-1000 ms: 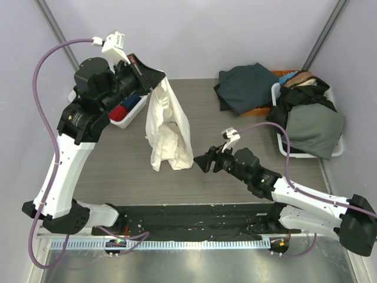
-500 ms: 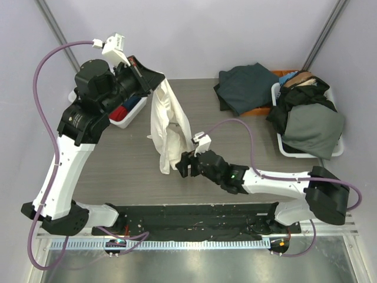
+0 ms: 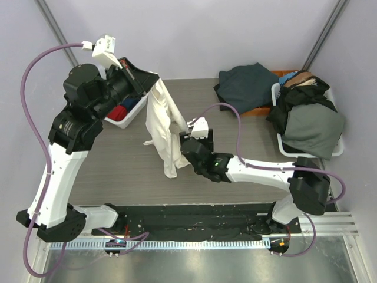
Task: Roll the t-shirts
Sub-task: Flatten out the T-shirt at the center of the board.
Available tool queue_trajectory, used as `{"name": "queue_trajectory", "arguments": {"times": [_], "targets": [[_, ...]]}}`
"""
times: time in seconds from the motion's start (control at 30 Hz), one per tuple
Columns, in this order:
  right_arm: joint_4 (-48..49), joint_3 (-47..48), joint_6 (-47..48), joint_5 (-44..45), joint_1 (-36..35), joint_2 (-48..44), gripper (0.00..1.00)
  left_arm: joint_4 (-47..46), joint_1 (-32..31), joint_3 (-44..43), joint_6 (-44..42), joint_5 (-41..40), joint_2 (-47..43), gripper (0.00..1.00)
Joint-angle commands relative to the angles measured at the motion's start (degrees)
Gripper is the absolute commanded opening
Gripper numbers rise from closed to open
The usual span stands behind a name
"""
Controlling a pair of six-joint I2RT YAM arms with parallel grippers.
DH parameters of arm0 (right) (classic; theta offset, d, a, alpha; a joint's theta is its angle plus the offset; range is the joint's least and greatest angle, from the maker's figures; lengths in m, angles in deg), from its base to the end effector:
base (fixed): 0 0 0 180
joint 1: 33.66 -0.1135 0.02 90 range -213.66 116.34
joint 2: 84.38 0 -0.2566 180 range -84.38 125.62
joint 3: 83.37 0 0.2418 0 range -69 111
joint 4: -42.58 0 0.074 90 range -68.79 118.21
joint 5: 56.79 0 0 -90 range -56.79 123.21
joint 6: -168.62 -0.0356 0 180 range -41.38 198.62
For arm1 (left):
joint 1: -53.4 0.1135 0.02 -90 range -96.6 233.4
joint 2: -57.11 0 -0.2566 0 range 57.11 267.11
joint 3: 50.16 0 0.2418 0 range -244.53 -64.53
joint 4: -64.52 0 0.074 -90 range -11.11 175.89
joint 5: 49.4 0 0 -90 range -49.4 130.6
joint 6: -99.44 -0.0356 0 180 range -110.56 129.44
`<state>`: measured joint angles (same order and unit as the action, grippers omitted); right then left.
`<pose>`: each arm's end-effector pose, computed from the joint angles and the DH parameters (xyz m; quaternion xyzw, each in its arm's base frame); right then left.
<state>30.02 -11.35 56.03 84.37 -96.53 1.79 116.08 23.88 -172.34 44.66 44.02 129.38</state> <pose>0.1721 0.2751 0.2671 -0.0517 0.7989 0.0511 0.5970 0.1791 -0.1039 0.5397 -0.0149 0.7170 -0.3910 0.5768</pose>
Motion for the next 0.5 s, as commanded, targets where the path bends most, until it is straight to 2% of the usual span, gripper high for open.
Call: {"name": "queue_trajectory", "arguments": {"times": [0.0, 0.1, 0.17, 0.23, 0.27, 0.3, 0.37, 0.47], "targets": [[-3.3, 2.6, -1.4, 6.8, 0.9, 3.1, 0.73, -2.6, -0.1, -1.9, -1.8, -0.9, -2.4, 0.0], [-2.2, 0.8, -2.6, 0.8, 2.8, 3.5, 0.74, -1.6, -0.1, -3.3, -2.4, -1.0, -2.3, 0.0], [2.3, -1.5, -2.9, -7.9, 5.3, 3.4, 0.73, -1.2, -0.1, -3.8, -2.8, -1.4, -2.6, 0.0], [8.4, -4.0, -1.7, -14.3, 6.5, 3.4, 0.67, -1.1, -0.1, -4.3, -3.0, -1.7, -2.7, 0.0], [9.2, -4.0, -1.4, -16.2, 7.0, 3.6, 0.43, -1.0, -0.1, -4.3, -3.1, -2.0, -2.8, 0.0], [8.5, -3.8, -1.4, -16.7, 7.1, 4.3, 0.27, -0.7, -0.2, -4.4, -3.3, -2.4, -2.9, 0.0], [5.6, -1.3, -1.3, -14.4, 7.1, 4.6, 0.01, 0.1, -0.1, -5.1, -4.4, -2.8, -3.0, 0.0], [1.0, -0.4, 0.2, -15.5, 8.0, 1.0, 0.01, 3.5, -0.1, -7.1, -8.5, -11.3, -3.6, 0.0]]}}
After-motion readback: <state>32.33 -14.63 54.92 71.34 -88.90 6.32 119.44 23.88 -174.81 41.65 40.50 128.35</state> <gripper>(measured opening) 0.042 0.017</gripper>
